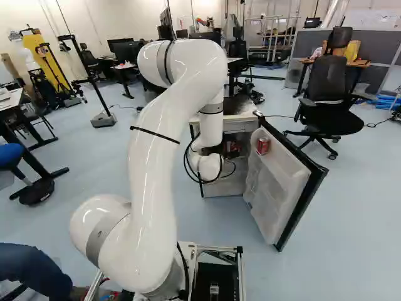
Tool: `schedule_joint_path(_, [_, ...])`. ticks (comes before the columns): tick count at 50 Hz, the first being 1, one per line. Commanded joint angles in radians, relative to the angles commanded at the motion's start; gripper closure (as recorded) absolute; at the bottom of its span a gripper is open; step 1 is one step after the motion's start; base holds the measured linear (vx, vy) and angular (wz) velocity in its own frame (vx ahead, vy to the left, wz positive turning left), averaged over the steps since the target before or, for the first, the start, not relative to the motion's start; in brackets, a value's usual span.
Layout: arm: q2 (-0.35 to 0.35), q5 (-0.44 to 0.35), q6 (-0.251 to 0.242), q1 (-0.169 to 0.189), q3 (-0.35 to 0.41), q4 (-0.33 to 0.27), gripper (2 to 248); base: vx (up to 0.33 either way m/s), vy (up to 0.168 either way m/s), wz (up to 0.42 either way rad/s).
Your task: Grab a drink from the fridge
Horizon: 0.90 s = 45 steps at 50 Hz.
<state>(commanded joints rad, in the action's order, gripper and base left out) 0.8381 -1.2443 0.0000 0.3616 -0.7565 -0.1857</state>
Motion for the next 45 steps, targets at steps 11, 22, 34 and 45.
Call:
schedule_joint_path(11, [0.037, 0.0, 0.0, 0.0, -0.021, 0.0, 3, 0.0, 0.0, 0.0])
schedule_joint_path(22, [0.077, 0.0, 0.0, -0.002, -0.049, 0.0, 3, 0.0, 0.0, 0.0])
schedule_joint_path(34, [0.122, 0.0, 0.0, -0.005, -0.084, 0.0, 3, 0.0, 0.0, 0.0])
schedule_joint_path(45, [0.167, -0.005, 0.0, -0.008, -0.122, 0.0, 3, 0.0, 0.0, 0.0])
